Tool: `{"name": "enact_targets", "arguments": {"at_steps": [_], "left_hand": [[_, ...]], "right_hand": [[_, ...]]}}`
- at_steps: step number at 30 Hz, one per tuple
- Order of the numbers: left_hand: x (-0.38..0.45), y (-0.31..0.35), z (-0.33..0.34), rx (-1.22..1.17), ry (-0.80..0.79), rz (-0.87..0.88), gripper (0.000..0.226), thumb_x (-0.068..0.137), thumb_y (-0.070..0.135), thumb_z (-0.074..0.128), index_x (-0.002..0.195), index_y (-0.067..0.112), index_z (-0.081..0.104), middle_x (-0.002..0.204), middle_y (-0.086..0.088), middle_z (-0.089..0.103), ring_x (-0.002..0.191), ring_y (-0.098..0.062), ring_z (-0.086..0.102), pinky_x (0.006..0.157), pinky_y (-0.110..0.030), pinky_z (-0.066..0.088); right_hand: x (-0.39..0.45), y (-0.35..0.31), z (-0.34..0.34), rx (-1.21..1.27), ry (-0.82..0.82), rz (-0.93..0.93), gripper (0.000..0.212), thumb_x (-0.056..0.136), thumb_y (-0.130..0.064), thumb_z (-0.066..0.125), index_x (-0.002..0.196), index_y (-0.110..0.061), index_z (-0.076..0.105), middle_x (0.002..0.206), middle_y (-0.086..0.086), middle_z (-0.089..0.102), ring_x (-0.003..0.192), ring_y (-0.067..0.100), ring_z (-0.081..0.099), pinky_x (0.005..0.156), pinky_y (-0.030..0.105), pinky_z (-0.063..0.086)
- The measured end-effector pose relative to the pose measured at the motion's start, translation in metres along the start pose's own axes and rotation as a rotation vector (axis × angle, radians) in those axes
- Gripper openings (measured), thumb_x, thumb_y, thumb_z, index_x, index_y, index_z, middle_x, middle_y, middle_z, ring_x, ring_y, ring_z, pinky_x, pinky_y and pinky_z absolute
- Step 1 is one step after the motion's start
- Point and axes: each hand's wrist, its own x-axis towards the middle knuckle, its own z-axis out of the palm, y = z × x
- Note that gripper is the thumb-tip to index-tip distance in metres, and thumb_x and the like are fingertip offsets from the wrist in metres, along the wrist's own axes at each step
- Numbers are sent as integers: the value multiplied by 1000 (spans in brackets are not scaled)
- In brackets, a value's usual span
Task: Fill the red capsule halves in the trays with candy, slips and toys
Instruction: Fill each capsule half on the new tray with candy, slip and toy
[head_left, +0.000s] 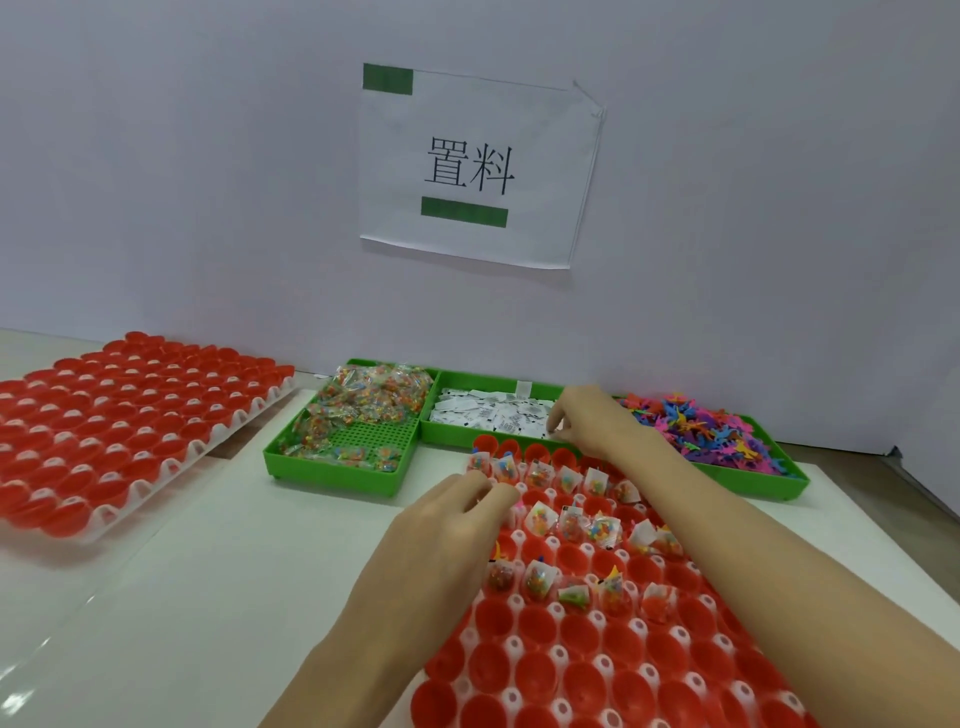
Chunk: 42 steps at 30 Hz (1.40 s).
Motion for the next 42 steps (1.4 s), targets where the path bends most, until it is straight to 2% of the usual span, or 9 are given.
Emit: {"name": "enact_targets", "arguments": {"at_steps": [9, 13, 16, 19, 22, 25, 30, 35, 42], "left_hand": [[0, 2, -1, -34, 48, -18, 29, 79, 2, 83, 97, 19, 68, 87, 6, 61, 76, -16, 59, 58, -37, 52], [0, 2, -2, -67, 98, -20, 19, 88, 7, 78, 100, 18, 68, 88, 5, 63, 76, -18, 62, 59, -39, 54], [1, 2, -2, -98, 140, -44, 16, 90, 11, 78, 102, 18, 71, 89, 8, 65, 75, -12, 63, 63, -31, 53], [1, 4, -2, -100, 144, -66, 14, 89, 11, 78, 100, 18, 73, 89, 9, 66, 74, -10, 63, 63, -30, 52], [0, 4, -2, -137, 152, -97, 13, 91, 13, 76, 102, 19, 74, 91, 10, 68, 76, -8, 63, 66, -25, 53], [2, 4, -5, -200, 186, -135, 18, 91, 14, 76, 108, 20, 76, 95, 14, 69, 74, 3, 57, 73, -7, 45], [3, 12, -7, -527, 257, -329, 26, 89, 11, 78, 110, 25, 78, 92, 16, 74, 85, -7, 70, 77, -17, 55], [5, 26, -9, -877, 102, -485, 28, 90, 6, 75, 109, 26, 79, 96, 6, 79, 89, -12, 76, 85, -27, 60], [-3, 57, -9, -1020, -41, -421, 20, 86, 12, 80, 99, 28, 82, 93, 0, 80, 83, -19, 78, 76, -24, 61]], "right_hand": [[4, 4, 0, -4, -1, -25, 8, 89, -6, 74, 95, -6, 79, 98, 7, 77, 87, 19, 71, 85, 34, 60], [-2, 8, 2, -9, 49, -37, 11, 92, -6, 67, 87, -2, 76, 88, 11, 76, 80, 24, 72, 77, 38, 61], [-5, 13, 5, 22, 147, -4, 19, 94, -7, 59, 89, 2, 74, 85, 17, 74, 76, 27, 70, 72, 40, 60], [-8, 21, 7, 228, 302, 77, 17, 98, -13, 63, 102, -5, 78, 97, 8, 76, 80, 15, 65, 76, 25, 56], [-16, 26, 1, 561, 437, 194, 18, 96, -19, 69, 107, -8, 78, 99, 5, 76, 79, 7, 63, 63, 7, 44], [-33, 23, -11, 829, 490, 238, 16, 93, -25, 74, 103, -16, 80, 96, -2, 77, 86, 4, 66, 75, 16, 51], [-99, 4, -33, 1282, 319, 185, 14, 88, -31, 76, 100, -26, 80, 100, -2, 79, 88, 9, 69, 73, 24, 51], [-188, -13, -31, 1271, 111, 110, 34, 82, -50, 75, 107, -28, 79, 92, 2, 75, 80, 15, 62, 76, 29, 52], [-248, -41, -16, 1285, 163, 104, 22, 82, -45, 72, 99, -34, 82, 78, 0, 75, 63, 2, 62, 65, 14, 50]]}}
